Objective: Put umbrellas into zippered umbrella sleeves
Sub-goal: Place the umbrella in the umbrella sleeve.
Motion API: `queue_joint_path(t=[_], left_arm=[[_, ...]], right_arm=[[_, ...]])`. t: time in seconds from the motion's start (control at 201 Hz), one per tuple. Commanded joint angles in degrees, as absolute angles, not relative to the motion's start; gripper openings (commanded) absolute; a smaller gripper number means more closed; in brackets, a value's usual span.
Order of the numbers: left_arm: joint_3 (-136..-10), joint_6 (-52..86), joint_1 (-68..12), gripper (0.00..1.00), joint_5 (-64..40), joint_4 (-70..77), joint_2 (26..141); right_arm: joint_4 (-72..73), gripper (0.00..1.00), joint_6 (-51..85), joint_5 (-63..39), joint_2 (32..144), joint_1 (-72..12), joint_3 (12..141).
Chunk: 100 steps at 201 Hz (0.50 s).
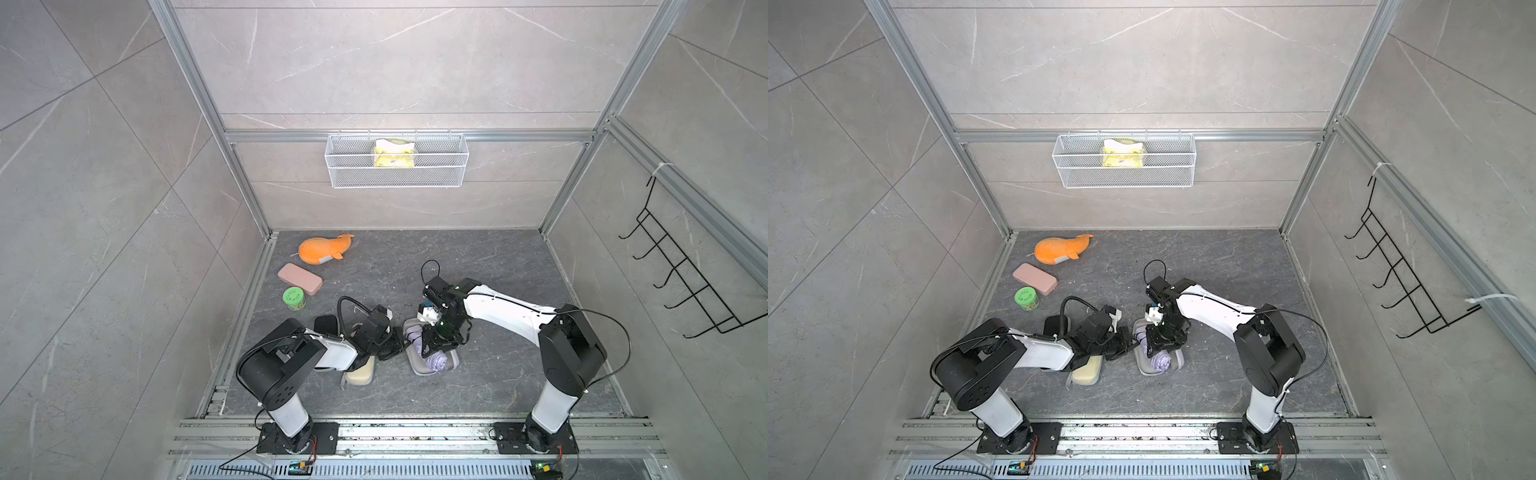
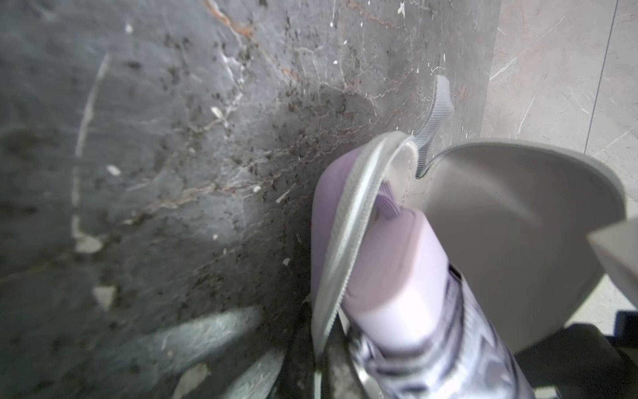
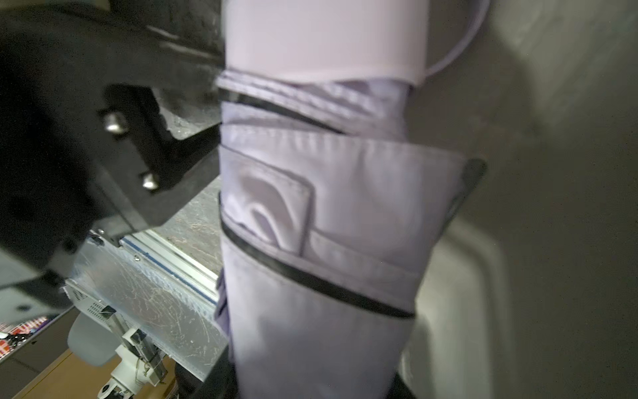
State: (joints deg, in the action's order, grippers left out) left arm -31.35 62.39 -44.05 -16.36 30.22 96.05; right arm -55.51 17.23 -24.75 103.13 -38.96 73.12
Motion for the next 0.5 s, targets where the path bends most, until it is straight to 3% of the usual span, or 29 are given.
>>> queue_joint_path(t=[0.0,0.304,0.493], left_arm=[[-32.7,62.4,-44.5,0.00,-16.3,31.7,96.6],[-34.4,62.2,-45.2,0.00,-16.9,31.0,97.1],[-35.0,61.6,-45.3,0.00,-17.1,29.8,96.7]], right_arm=[[-55.3,0.03,16.4,-22.4,105.2,-38.7,75.1],[-47.4,0.01,25.0,-15.7,106.6,-40.7,72.9],[-45.5,0.07,26.6,-12.3,109.1,-43.8,72.1]])
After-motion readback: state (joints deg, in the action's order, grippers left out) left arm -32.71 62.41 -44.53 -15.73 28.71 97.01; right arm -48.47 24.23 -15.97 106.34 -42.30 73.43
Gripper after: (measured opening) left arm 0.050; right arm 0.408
